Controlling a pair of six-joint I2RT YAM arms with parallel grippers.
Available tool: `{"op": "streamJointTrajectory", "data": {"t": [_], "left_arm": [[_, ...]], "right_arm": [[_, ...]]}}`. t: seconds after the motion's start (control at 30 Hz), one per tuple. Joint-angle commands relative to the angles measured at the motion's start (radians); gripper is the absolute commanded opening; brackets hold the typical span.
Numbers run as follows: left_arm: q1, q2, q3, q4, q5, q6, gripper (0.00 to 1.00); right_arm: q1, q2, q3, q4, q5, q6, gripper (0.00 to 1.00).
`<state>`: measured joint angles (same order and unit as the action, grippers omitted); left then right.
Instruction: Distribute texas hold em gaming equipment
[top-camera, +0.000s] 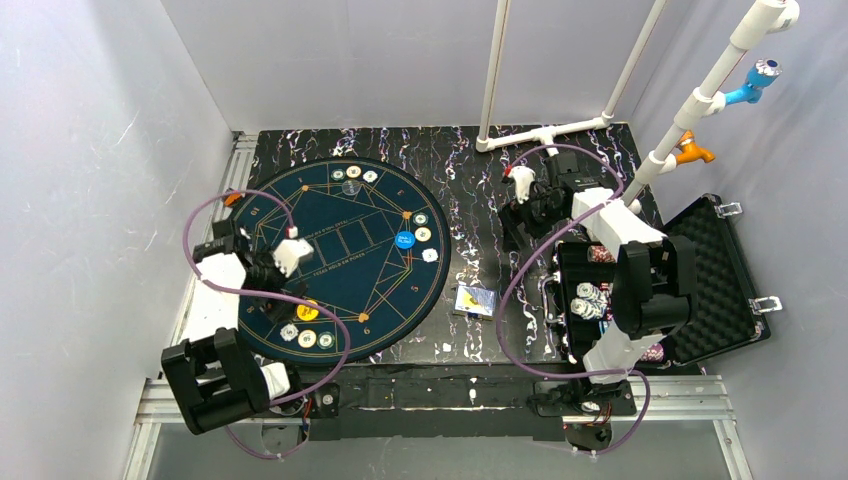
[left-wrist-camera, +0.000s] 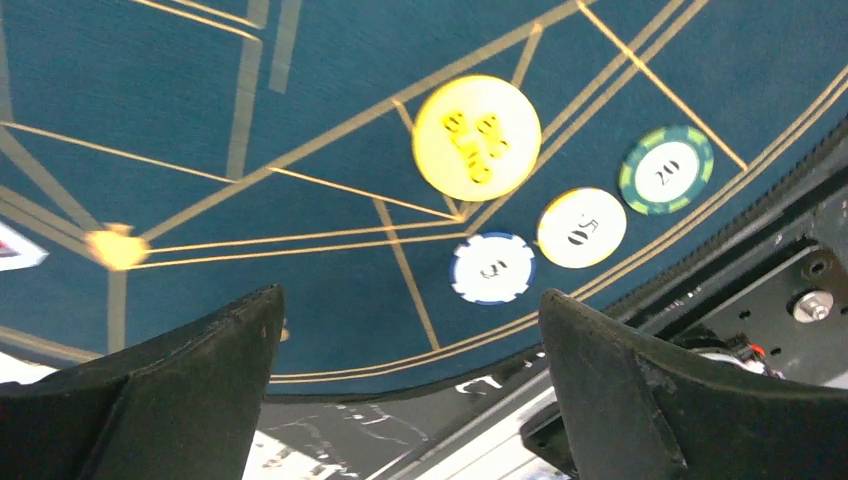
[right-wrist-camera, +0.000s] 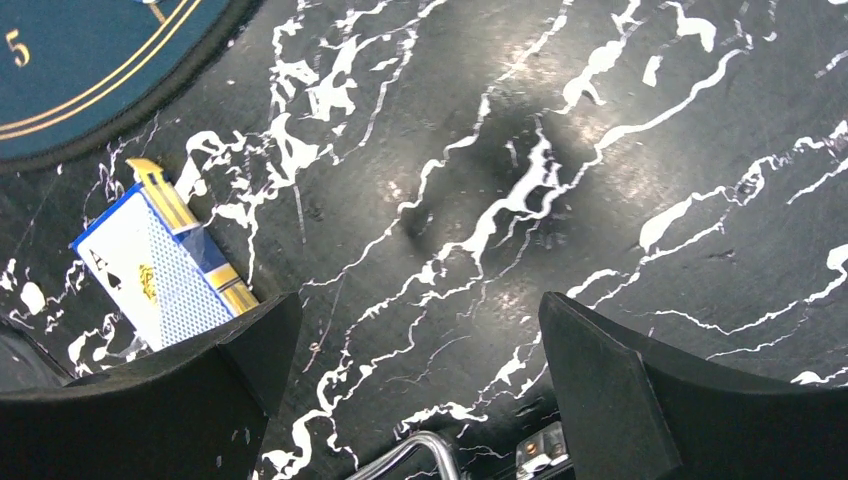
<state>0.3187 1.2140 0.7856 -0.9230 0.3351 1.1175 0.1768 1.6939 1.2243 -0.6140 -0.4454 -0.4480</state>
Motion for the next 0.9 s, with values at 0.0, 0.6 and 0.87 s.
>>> {"op": "streamJointTrajectory", "data": {"t": [0.0, 0.6, 0.87], "left_arm": [[0.004, -0.027, 0.161, -0.055, 0.097, -0.085, 0.98], [0.004, -0.083, 0.376, 0.313, 0.522, -0.951, 0.98], [-0.035, -0.09, 0.287, 0.365, 0.469, -1.024, 0.98]], "right_arm": [[0.089, -0.121, -0.033, -0.011, 0.072, -0.077, 0.98], [0.41, -0.196, -0.127, -0.068, 0.16, -0.235, 0.98], [0.572, -0.089, -0.167, -0.016, 0.309, -0.211, 0.98]]}}
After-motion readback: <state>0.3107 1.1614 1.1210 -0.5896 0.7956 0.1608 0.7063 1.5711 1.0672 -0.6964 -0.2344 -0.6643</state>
